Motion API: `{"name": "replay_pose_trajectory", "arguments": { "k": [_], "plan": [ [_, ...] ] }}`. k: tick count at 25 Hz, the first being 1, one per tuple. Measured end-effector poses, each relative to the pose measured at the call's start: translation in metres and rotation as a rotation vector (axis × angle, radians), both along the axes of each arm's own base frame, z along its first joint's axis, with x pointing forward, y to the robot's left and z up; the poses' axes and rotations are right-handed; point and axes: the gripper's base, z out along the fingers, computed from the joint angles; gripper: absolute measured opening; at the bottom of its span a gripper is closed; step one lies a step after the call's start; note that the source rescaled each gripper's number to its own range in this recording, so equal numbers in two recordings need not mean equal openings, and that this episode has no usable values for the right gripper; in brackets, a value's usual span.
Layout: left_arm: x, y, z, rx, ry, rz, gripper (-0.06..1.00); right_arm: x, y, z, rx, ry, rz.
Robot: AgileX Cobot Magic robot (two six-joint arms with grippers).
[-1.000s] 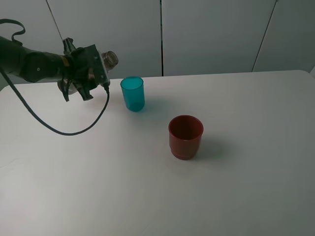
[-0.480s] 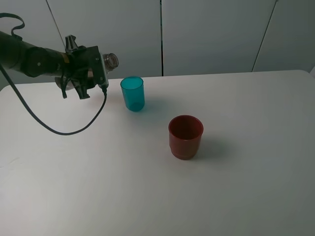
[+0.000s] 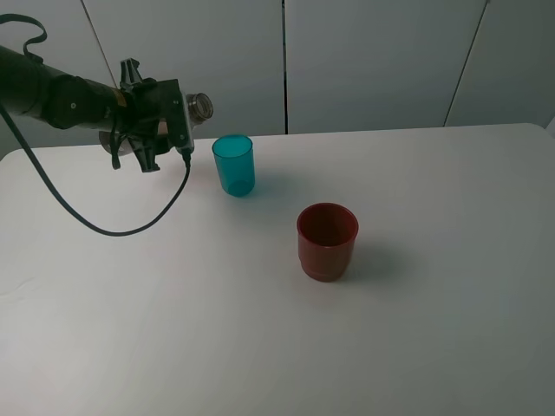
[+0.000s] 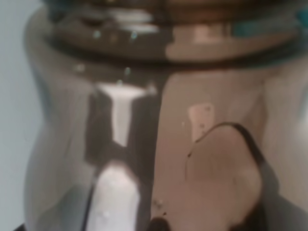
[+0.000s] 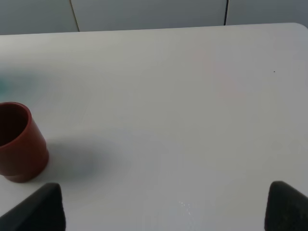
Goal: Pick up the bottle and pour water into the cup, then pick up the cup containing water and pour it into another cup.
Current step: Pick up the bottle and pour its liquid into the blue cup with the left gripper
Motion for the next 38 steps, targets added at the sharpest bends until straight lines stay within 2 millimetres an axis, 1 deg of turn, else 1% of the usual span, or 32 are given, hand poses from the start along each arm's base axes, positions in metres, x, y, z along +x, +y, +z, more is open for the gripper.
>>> {"name": "replay_pose_trajectory", "arguments": {
  "k": [5,9,12,15,18,25,31,38],
  "plan": [
    [0.0,-0.001,0.001,0.015,-0.006,-0.013,0.02,0.0,0.0,0.0,0.0,0.0,0.0],
    [0.007,-0.003,0.007,0.013,-0.028,-0.014,0.02,0.0,0.0,0.0,0.0,0.0,0.0],
    [0.013,-0.005,0.005,0.022,-0.015,-0.013,0.02,0.0,0.0,0.0,0.0,0.0,0.0],
    [0.018,-0.009,0.001,0.034,0.002,-0.018,0.02,0.0,0.0,0.0,0.0,0.0,0.0],
    [0.023,-0.017,-0.001,0.05,0.017,-0.034,0.02,0.0,0.0,0.0,0.0,0.0,0.0],
    [0.032,-0.026,0.002,0.069,0.01,-0.052,0.02,0.0,0.0,0.0,0.0,0.0,0.0],
    [0.033,-0.026,-0.006,0.126,0.018,-0.086,0.02,0.0,0.0,0.0,0.0,0.0,0.0],
    [0.033,-0.026,-0.006,0.186,0.003,-0.128,0.02,0.0,0.0,0.0,0.0,0.0,0.0]
  ]
}}
